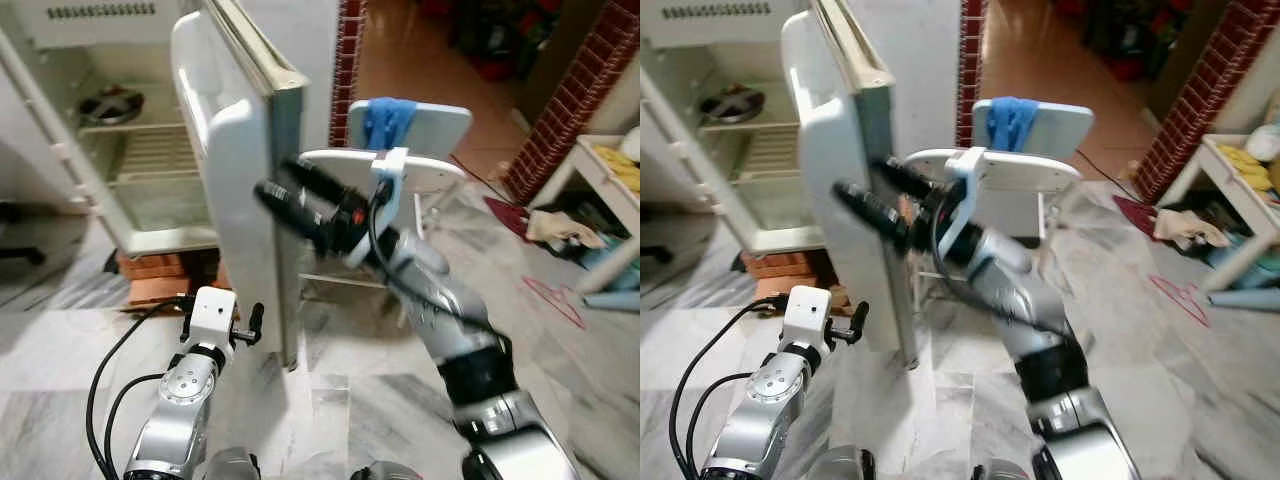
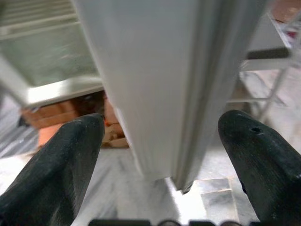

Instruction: Restocking fridge

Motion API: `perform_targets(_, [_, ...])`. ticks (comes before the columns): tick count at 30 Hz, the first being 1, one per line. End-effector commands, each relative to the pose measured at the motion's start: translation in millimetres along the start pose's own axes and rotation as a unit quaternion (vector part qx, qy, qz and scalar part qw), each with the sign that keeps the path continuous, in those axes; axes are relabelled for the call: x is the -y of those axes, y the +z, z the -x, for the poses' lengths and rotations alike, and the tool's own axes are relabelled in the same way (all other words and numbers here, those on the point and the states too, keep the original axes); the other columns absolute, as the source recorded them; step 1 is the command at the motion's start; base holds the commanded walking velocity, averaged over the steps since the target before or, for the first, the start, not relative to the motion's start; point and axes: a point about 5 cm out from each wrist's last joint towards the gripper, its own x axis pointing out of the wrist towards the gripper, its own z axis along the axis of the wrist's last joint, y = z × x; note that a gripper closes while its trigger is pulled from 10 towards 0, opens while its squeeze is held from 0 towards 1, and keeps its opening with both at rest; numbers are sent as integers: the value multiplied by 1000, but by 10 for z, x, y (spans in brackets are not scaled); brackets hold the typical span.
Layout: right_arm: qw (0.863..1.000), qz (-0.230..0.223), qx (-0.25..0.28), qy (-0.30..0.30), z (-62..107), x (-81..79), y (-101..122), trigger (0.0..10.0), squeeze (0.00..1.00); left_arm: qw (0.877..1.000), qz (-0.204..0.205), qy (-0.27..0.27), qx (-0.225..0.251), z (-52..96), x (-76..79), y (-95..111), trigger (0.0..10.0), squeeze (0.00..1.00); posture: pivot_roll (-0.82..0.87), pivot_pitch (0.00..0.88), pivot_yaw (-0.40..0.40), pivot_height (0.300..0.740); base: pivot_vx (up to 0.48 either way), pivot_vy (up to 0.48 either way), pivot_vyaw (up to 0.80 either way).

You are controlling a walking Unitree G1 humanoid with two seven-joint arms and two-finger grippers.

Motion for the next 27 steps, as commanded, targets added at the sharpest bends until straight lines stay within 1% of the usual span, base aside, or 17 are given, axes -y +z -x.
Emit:
perform_targets(1, [1000, 2, -12, -16, 130, 34, 3, 10000, 0, 1000, -7, 0, 0, -3, -6, 3, 10000, 0, 66, 0, -34, 740, 0, 0, 0])
perform_targets(3, [999, 4, -27, -36, 228, 58, -32, 10000, 0, 1000, -7, 0, 1, 0, -11, 3, 10000, 0, 61, 0, -32, 740, 0, 0, 0])
perform_targets(4, [997, 16, -52, -59, 345, 73, -87, 10000, 0, 1000, -5, 3, 1, 3, -33, 1, 10000, 0, 57, 0, -31, 740, 0, 0, 0])
perform_targets(5, [997, 16, -52, -59, 345, 73, -87, 10000, 0, 1000, -5, 3, 1, 3, -33, 1, 10000, 0, 57, 0, -31, 740, 0, 0, 0])
perform_targets(7, [991, 39, -75, -108, 461, 136, -175, 10000, 0, 1000, 1, 12, 9, 1, -68, 18, 10000, 0, 57, 0, -31, 740, 0, 0, 0])
perform_targets(8, [991, 39, -75, -108, 461, 136, -175, 10000, 0, 1000, 1, 12, 9, 1, -68, 18, 10000, 0, 57, 0, -31, 740, 0, 0, 0])
perform_targets(9, [984, 57, -85, -144, 516, 177, -218, 10000, 0, 1000, 3, 16, 15, -2, -84, 33, 10000, 0, 52, 0, -30, 740, 0, 0, 0])
perform_targets(10, [980, 67, -87, -165, 533, 204, -233, 10000, 0, 1000, 10, 19, 19, -4, -91, 47, 10000, 0, 51, 0, -30, 740, 0, 0, 0])
perform_targets(11, [980, 67, -87, -165, 533, 204, -233, 10000, 0, 1000, 10, 19, 19, -4, -91, 47, 10000, 0, 51, 0, -30, 740, 0, 0, 0])
perform_targets(12, [963, 101, -79, -237, 578, 296, -236, 10000, 0, 999, 25, 26, 27, -7, -101, 79, 10000, 0, 49, 0, -31, 740, 0, 0, 0])
perform_targets(13, [953, 110, -74, -273, 601, 335, -233, 10000, 0, 999, 28, 27, 33, -6, -103, 94, 10000, 0, 48, 0, -31, 740, 0, 0, 0])
perform_targets(14, [944, 113, -65, -304, 624, 365, -225, 10000, 0, 998, 30, 28, 37, -5, -103, 105, 10000, 0, 47, 0, -31, 740, 0, 349, 0])
perform_targets(16, [931, 120, -55, -341, 663, 389, -212, 10000, 0, 998, 33, 28, 43, -4, -100, 121, 10000, 0, 46, 0, -31, 740, 0, 414, 0])
perform_targets(18, [920, 135, -56, -364, 696, 400, -216, 10000, 0, 998, 34, 29, 49, -5, -103, 137, 10000, 0, 42, 0, -29, 740, 0, 480, 0])
perform_targets(19, [913, 129, -55, -383, 735, 406, -243, 10000, 0, 998, 34, 30, 53, -8, -103, 155, 10000, 0, 38, 0, -26, 740, 0, 480, 0])
perform_targets(23, [900, 136, -57, -410, 799, 407, -293, 10000, 0, 997, 31, 28, 63, -16, -105, 189, 10000, 0, 35, 0, -26, 740, 0, 476, 0])
perform_targets(27, [884, 149, -59, -438, 881, 417, -337, 10000, 0, 995, 32, 43, 87, -10, -157, 256, 10000, 0, 35, 0, -26, 740, 0, 476, 0])
